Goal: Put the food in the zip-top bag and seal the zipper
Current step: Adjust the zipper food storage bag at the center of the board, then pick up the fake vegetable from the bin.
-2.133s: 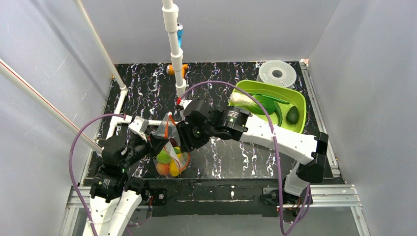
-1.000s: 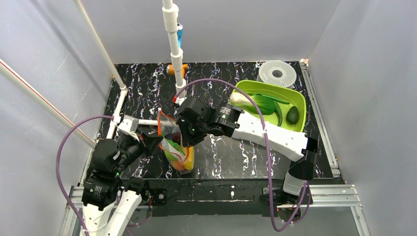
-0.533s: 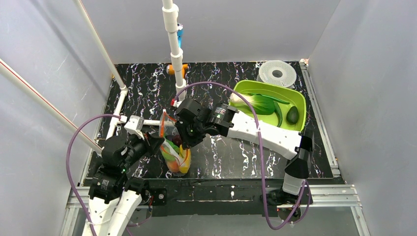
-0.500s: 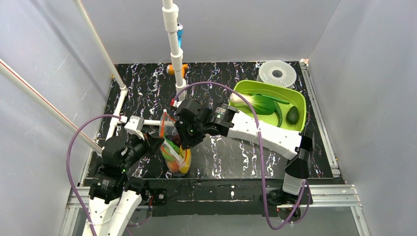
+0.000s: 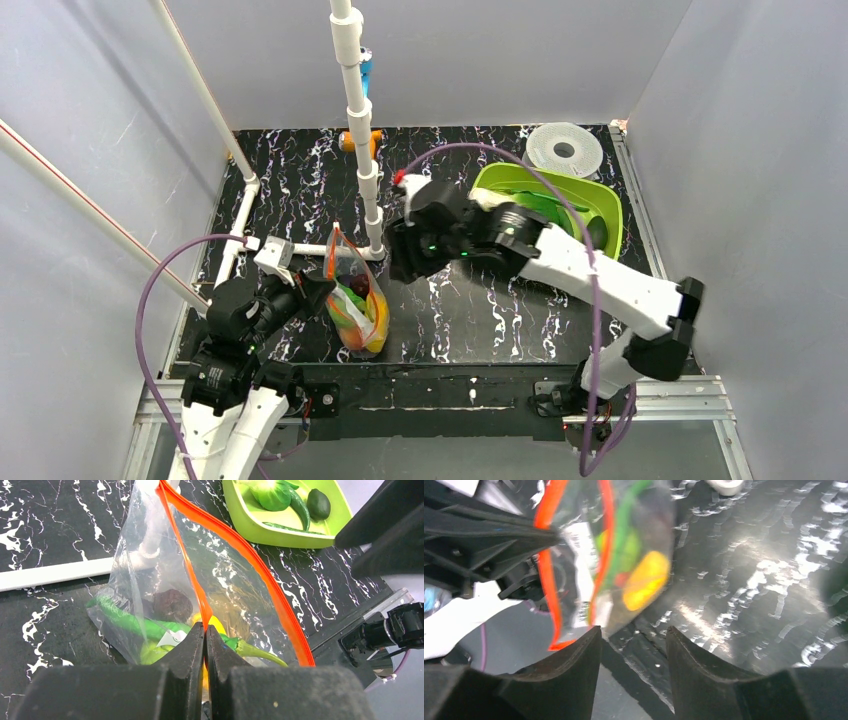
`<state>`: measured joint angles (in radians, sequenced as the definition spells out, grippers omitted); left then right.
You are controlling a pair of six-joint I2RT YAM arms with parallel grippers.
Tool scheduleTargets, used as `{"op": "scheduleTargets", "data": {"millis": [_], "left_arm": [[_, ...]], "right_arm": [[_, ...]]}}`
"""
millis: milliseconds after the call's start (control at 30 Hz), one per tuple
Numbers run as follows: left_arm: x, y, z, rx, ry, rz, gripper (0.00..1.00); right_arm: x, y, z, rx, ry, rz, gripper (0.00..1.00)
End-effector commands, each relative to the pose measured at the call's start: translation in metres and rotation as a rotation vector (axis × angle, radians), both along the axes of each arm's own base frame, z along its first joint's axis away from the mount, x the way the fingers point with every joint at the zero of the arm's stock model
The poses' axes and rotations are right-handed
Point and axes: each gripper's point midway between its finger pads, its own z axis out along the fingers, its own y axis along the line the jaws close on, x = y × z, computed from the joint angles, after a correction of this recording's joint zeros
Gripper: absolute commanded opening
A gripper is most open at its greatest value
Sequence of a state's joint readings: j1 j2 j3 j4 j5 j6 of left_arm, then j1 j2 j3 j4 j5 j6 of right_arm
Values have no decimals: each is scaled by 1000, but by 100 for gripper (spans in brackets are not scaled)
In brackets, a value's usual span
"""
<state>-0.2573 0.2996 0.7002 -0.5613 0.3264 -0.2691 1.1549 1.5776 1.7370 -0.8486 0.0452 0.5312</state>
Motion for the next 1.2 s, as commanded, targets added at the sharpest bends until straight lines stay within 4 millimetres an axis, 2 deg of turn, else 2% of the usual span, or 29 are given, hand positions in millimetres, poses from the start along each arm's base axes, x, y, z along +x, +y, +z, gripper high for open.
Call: {"op": "scheduleTargets", "data": {"millis": [0,100,167,233,267,467,633,767,933,1167], "left_arm": [[2,-4,0,1,-4,-23,0],[3,-3,0,3,-3,-19,0],[3,-3,0,2,-2,-20,0],[3,-3,0,1,-5,-16,0],[3,-2,0,3,-4,-13,0],[4,-3,-1,2,0,-14,0],[6,-4,-2,3,14,-21,0],[7,-4,-4,5,23,-19,0],[9,-4,-5,5,26,-16,0],[10,-5,-5,-2,29,-22,0]], "right_arm": [[55,-59,18,51,-124,-251,58],[88,-114,5,16,-150,-442,66],[110,-156,-10,-44,-187,-582,76],[130,-199,-28,-120,-208,-718,90],[139,-219,-39,-161,-200,-773,93],[182,-306,-103,-397,-105,-982,94],[209,-369,-149,-705,-14,-1094,96],[227,-382,-176,-849,68,-1050,89],[245,-387,-193,-884,102,-1017,81],[255,-378,-223,-667,209,-970,75]]}}
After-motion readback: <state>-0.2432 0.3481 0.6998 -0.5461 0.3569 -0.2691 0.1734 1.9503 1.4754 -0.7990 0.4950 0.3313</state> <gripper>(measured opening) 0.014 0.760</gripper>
